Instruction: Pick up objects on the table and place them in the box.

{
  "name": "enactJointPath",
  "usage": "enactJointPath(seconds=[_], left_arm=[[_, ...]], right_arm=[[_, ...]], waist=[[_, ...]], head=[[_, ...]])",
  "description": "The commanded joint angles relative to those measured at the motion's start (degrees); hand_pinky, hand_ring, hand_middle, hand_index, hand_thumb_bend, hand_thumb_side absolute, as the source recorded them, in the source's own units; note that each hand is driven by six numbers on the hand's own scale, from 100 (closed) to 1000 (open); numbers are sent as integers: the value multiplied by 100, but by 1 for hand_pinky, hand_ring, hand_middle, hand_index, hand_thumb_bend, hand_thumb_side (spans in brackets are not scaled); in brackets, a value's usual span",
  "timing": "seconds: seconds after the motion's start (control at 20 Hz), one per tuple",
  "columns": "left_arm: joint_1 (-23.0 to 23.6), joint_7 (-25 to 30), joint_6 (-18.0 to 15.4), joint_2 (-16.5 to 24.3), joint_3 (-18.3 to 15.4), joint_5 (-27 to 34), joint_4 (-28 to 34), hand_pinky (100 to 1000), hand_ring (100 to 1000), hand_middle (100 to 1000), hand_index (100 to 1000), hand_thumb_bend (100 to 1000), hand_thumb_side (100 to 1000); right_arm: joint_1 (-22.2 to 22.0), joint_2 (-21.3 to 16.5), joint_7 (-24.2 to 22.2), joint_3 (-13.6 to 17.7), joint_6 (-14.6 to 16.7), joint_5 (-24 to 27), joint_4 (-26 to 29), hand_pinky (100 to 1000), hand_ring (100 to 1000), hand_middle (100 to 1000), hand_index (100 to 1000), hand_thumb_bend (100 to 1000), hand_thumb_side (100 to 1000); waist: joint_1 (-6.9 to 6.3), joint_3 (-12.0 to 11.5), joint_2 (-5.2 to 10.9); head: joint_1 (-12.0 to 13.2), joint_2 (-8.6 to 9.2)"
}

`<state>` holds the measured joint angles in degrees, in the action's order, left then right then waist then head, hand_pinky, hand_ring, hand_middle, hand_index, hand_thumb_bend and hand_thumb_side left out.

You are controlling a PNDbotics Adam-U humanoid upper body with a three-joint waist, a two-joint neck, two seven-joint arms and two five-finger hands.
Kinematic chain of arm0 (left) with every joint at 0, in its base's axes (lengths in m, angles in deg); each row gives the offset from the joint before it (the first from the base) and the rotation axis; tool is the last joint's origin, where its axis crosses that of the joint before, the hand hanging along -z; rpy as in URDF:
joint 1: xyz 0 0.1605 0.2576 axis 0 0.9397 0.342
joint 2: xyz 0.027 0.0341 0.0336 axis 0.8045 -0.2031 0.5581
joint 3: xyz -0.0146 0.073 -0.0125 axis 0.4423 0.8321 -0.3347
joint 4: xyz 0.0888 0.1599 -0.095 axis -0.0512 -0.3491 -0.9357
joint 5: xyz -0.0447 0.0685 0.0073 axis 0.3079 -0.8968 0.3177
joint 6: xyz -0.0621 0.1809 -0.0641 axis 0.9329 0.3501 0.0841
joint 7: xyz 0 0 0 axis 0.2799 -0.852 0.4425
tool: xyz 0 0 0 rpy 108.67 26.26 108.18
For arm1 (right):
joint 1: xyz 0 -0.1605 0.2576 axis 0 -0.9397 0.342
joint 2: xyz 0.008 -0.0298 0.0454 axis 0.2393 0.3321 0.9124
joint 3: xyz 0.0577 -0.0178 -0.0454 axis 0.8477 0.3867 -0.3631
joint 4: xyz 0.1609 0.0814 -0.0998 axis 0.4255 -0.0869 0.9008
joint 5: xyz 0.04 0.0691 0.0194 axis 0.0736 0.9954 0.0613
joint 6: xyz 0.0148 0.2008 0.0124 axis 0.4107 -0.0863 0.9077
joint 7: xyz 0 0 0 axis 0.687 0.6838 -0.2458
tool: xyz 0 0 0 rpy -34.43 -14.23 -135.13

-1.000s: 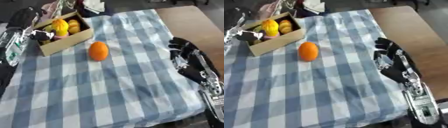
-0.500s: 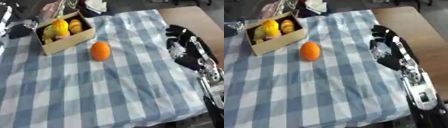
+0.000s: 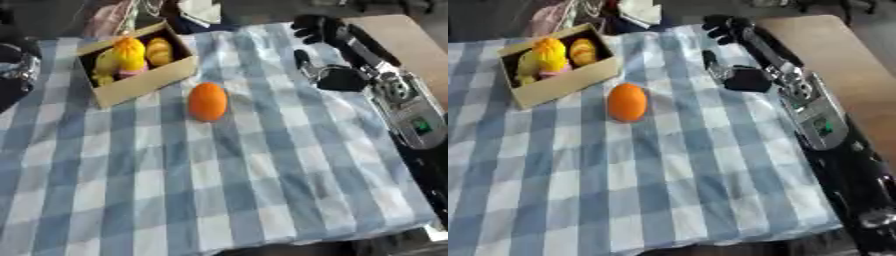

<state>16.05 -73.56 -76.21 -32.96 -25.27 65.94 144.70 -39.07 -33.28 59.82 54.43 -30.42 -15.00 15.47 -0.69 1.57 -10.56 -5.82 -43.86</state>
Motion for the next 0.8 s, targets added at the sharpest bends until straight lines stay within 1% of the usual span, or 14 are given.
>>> enactJointPath(seconds=[0.05,0.15,0.25,0.4,0.55,0.8], left_arm=[[99,-80,-57,-138,-135,70,341,718,592,598,752,176,551],[213,-97,-81,-252,-169,70,471,718,593,599,752,178,554],[314,-108,-91,-362,-204,75,578,718,592,597,752,179,560],[447,-125,-96,-510,-234,103,692,718,592,597,751,179,564],[536,-115,-98,-614,-244,95,760,719,592,596,752,178,568],[605,-60,-91,-749,-250,43,838,720,594,597,752,180,571]], right_arm=[[378,-115,-283,-184,145,-279,-445,819,840,841,923,100,352],[618,-42,-482,-297,254,-504,-809,822,843,851,930,100,385],[834,62,-676,-388,399,-794,-1161,827,848,865,939,100,397],[1114,254,-945,-496,691,-1328,-1593,833,851,873,945,132,405],[1325,463,-1142,-567,984,-1835,-1919,841,856,884,952,180,407],[1554,808,-1276,-584,1352,-2609,-2320,848,861,907,960,214,405]], waist=[[70,-45,95],[68,-101,97],[68,-153,94],[65,-226,88],[61,-286,81],[50,-373,78]], head=[[-81,-26],[-116,-26],[-142,-26],[-171,-26],[-204,-26],[-248,-26]])
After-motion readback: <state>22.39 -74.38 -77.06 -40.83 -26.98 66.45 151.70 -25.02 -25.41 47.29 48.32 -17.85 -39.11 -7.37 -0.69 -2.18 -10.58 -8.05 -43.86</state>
